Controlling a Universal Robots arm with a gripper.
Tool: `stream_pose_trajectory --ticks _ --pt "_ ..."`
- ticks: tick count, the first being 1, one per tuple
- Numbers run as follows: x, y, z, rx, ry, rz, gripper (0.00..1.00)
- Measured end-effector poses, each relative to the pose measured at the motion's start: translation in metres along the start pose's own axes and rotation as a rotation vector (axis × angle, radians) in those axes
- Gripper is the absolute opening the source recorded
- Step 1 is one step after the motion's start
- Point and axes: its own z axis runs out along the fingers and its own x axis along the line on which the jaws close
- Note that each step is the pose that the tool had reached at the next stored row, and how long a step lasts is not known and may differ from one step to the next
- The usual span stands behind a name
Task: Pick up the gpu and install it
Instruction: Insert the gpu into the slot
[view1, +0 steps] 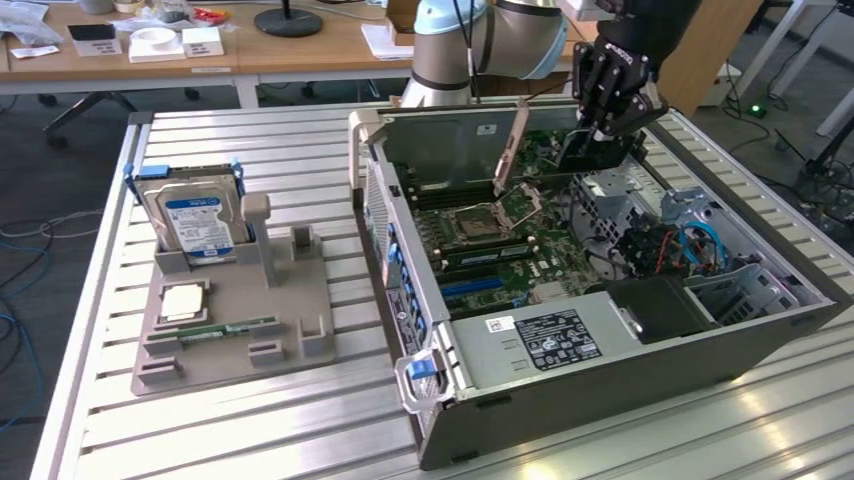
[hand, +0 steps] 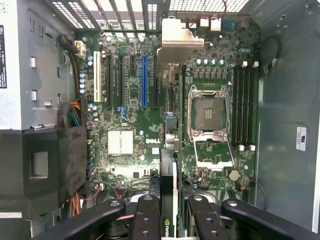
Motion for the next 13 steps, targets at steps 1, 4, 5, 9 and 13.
stream_pose_trajectory --ticks 1,4,5,9,13 --pt "0.000 0.0002 0.0007 0.0001 -0.0001 0.000 0.26" --pt "0.000 0.0011 0.0036 0.0000 0.0002 0.000 0.26" --pt "0.000 0.0014 0.0049 -0.0001 0.0003 0.000 0.26" --pt "0.000 0.0026 0.0155 0.0000 -0.0001 0.000 0.26" --pt "0.000 0.0028 0.0157 -0.0001 -0.0004 0.000 0.26"
